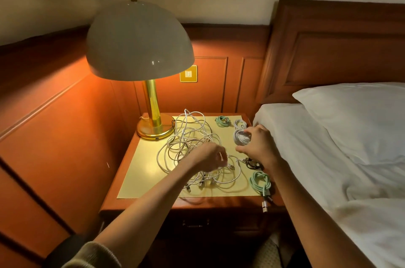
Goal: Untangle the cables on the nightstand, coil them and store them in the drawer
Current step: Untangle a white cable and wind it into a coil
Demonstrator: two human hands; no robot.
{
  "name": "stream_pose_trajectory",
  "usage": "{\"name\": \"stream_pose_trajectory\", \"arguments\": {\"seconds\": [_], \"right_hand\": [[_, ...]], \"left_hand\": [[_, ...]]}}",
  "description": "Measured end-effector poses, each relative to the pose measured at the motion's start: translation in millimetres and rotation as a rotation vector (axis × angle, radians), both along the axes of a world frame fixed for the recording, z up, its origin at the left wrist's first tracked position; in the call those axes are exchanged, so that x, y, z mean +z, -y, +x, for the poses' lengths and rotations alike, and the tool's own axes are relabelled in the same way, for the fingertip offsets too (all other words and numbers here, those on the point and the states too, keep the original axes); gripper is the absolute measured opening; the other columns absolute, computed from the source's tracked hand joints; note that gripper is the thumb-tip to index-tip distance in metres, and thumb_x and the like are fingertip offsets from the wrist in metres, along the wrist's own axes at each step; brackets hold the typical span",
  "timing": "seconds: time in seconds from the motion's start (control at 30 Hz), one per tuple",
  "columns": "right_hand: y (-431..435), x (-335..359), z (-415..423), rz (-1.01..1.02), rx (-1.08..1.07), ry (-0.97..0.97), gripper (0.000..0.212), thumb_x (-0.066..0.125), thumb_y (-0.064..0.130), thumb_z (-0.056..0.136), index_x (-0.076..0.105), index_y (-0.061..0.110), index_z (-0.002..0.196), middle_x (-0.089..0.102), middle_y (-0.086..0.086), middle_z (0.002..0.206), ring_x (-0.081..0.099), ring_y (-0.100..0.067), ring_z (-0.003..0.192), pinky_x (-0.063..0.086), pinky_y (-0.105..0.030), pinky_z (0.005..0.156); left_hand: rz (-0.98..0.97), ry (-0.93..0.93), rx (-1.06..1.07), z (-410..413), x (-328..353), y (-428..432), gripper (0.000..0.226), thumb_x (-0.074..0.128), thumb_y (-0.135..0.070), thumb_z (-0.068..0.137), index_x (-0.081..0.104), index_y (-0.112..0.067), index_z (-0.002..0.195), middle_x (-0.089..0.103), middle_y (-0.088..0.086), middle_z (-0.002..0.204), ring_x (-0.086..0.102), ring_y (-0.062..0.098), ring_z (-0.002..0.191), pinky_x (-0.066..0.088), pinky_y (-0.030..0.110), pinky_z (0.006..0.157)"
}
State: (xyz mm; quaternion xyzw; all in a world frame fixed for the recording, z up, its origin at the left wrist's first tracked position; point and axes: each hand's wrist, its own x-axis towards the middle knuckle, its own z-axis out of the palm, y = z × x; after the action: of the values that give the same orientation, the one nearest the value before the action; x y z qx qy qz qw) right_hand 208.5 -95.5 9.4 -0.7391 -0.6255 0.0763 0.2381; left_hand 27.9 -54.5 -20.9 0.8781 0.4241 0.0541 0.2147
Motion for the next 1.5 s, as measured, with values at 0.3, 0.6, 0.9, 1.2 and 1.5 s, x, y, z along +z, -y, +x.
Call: {"name": "stream_pose_trajectory", "arguments": {"seconds": [0.3, 0.6, 0.9, 1.2, 1.5], "right_hand": [[-118, -25, -12, -0.298, -0.073, 0.181, 0.05, 0.087, 0.047, 0.068, 0.065, 0.011, 0.095, 0.068, -0.006, 0.099, 0.065, -0.026, 0.093, 0.047, -0.029, 0.064], [-176, -70, -36, -0.39, -0.249, 0.291, 0.039, 0.08, 0.034, 0.076, 0.067, 0.011, 0.105, 0.063, -0.012, 0.11, 0.052, -0.031, 0.11, 0.046, -0.039, 0.089], [-180, -78, -52, -0.475, -0.188, 0.284, 0.043, 0.072, 0.035, 0.087, 0.061, 0.008, 0.118, 0.058, -0.014, 0.122, 0.052, -0.032, 0.115, 0.041, -0.038, 0.084], [-135, -43, -37, -0.328, 0.063, -0.01, 0.018, 0.057, 0.022, 0.093, 0.072, 0.016, 0.101, 0.068, -0.006, 0.104, 0.059, -0.02, 0.076, 0.043, -0.027, 0.063], [-25, -38, -50, -0.473, 0.492, -0.388, 0.024, 0.07, 0.024, 0.093, 0.071, 0.028, 0.116, 0.07, 0.002, 0.113, 0.065, -0.008, 0.097, 0.052, -0.028, 0.08]], "left_hand": [[0.27, -0.241, -0.202, 0, -40, -3, 0.03, 0.069, -0.056, 0.084, 0.075, -0.03, 0.099, 0.058, -0.006, 0.1, 0.057, 0.012, 0.087, 0.053, 0.03, 0.071], [0.26, -0.147, -0.194, -39, -47, -7, 0.03, 0.066, -0.057, 0.086, 0.073, -0.03, 0.094, 0.059, -0.01, 0.097, 0.056, 0.012, 0.092, 0.042, 0.037, 0.089], [0.24, -0.047, -0.182, -71, -39, -11, 0.023, 0.066, -0.054, 0.088, 0.075, -0.034, 0.096, 0.06, -0.013, 0.094, 0.055, 0.01, 0.089, 0.033, 0.034, 0.084], [0.229, 0.12, 0.005, -105, -46, -4, 0.017, 0.054, -0.044, 0.098, 0.066, -0.033, 0.101, 0.061, -0.013, 0.109, 0.05, 0.008, 0.102, 0.035, 0.038, 0.098], [0.535, 0.177, 0.245, -122, -37, 17, 0.008, 0.064, -0.04, 0.091, 0.064, -0.033, 0.096, 0.052, -0.001, 0.134, 0.049, 0.022, 0.123, 0.047, 0.047, 0.09]]}}
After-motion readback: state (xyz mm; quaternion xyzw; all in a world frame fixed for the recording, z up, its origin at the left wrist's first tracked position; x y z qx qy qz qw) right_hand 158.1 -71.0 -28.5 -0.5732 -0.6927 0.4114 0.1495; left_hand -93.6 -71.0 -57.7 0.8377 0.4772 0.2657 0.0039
